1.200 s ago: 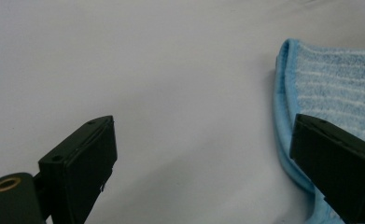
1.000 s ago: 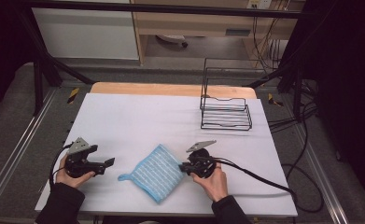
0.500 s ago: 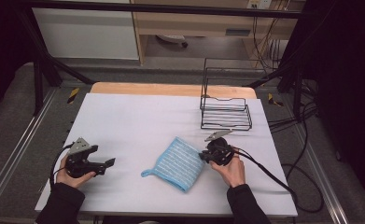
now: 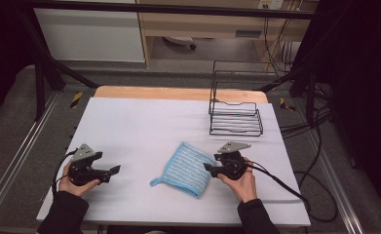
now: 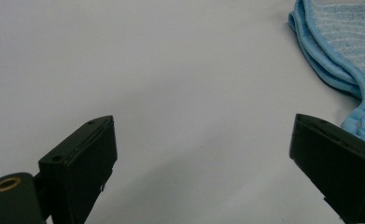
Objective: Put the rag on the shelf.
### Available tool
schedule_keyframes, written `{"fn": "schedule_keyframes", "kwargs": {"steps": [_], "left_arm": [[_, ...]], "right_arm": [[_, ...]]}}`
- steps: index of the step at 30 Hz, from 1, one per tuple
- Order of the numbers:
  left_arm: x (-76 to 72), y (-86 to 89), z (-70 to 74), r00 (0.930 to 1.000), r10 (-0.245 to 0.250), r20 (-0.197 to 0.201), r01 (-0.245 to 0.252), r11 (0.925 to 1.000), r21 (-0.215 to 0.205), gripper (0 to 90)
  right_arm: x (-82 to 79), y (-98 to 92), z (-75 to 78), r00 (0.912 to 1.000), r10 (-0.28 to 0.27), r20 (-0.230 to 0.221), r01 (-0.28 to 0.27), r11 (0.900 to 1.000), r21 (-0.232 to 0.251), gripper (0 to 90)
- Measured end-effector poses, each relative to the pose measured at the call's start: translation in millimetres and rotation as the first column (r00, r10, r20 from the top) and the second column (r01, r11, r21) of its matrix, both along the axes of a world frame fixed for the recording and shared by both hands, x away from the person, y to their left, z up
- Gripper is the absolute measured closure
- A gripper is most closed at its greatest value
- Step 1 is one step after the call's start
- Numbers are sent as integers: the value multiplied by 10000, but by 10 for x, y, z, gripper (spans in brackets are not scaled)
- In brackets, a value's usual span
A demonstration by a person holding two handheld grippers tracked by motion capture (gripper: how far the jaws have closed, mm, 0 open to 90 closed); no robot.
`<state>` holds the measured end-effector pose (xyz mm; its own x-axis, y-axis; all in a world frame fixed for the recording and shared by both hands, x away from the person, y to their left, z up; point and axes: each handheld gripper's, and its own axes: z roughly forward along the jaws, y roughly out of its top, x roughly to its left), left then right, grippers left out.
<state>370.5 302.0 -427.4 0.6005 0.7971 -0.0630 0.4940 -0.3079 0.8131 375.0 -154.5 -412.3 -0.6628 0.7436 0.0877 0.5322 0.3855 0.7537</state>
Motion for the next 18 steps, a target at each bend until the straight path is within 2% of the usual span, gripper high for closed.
{"fn": "schedule_keyframes", "kwargs": {"steps": [1, 2, 3, 9, 12, 16, 18], "left_arm": [[-1, -1, 0, 10000, -6, 4, 6, 10000, 11, 76], [-2, -3, 1, 10000, -8, -2, 8, 10000, 4, 76], [-3, -4, 1, 10000, -7, 2, 7, 10000, 11, 76], [-3, -7, -2, 10000, -14, -23, 14, 10000, 11, 77], [-1, -10, -4, 10000, -20, -35, 20, 10000, 23, 77], [-3, -14, -3, 10000, -44, -25, 44, 10000, 21, 77], [-3, -13, -4, 10000, -45, -31, 45, 10000, 23, 77]], "right_arm": [[-124, 29, -10, 9997, 169, -183, -165, 9997, 192, 373], [-124, 29, -10, 9997, 169, -183, -165, 9997, 192, 373], [-230, 62, -38, 9985, 384, -383, -368, 9984, 422, 373], [-415, 166, -149, 9921, 853, -923, -769, 9929, 905, 446], [-430, 208, -190, 9907, 918, -1008, -828, 9925, 898, 473], [-446, 341, -278, 9869, 1131, -1149, -1078, 9928, 514, 517], [-445, 383, -316, 9872, 1064, -1187, -1025, 9940, 388, 554]]}}
